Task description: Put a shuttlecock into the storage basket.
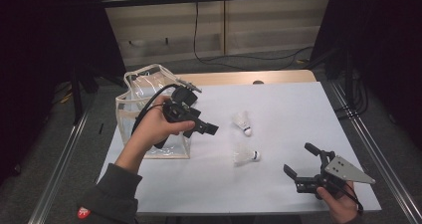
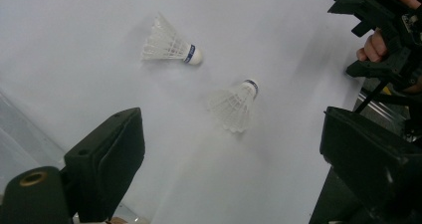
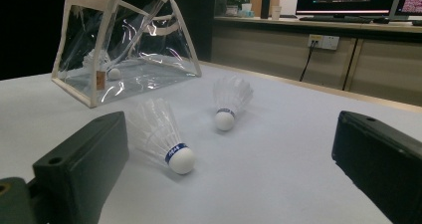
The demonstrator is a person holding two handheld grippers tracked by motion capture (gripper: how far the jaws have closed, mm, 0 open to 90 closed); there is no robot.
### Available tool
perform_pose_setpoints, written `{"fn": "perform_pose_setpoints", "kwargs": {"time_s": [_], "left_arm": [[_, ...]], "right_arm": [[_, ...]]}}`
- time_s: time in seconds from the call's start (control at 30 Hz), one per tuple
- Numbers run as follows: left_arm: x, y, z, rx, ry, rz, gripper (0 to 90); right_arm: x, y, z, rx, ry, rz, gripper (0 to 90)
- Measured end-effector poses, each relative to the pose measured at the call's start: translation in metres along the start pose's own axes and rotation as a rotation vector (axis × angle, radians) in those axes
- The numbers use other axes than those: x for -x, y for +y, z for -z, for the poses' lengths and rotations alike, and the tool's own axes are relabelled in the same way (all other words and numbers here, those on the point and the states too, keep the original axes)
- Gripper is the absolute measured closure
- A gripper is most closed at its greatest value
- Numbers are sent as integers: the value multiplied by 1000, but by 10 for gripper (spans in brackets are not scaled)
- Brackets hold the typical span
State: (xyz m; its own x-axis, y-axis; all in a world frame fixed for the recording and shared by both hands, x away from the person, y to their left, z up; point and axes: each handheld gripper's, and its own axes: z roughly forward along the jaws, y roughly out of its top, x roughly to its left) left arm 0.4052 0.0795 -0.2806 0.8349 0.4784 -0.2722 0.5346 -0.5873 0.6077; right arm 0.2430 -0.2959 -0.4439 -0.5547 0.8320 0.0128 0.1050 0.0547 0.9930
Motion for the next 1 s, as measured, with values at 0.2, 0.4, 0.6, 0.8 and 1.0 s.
{"fn": "perform_pose_setpoints", "kwargs": {"time_s": [0.2, 0.4, 0.6, 0.8, 1.0], "left_arm": [[1, -4, -5, -13, -4, -22, 99], [3, -6, -10, -14, -2, -27, 92], [3, -10, -16, 0, 10, -49, 99], [5, -14, -23, 11, 15, -58, 98], [7, -16, -28, 18, 14, -62, 94]], "right_arm": [[0, 0, 0, 0, 0, -2, 10], [0, 0, 0, -1, 2, -2, 10], [-1, 0, 0, -1, 3, -4, 11], [0, 0, 0, 1, 1, 0, 10], [0, 0, 0, 1, 5, -1, 10]]}}
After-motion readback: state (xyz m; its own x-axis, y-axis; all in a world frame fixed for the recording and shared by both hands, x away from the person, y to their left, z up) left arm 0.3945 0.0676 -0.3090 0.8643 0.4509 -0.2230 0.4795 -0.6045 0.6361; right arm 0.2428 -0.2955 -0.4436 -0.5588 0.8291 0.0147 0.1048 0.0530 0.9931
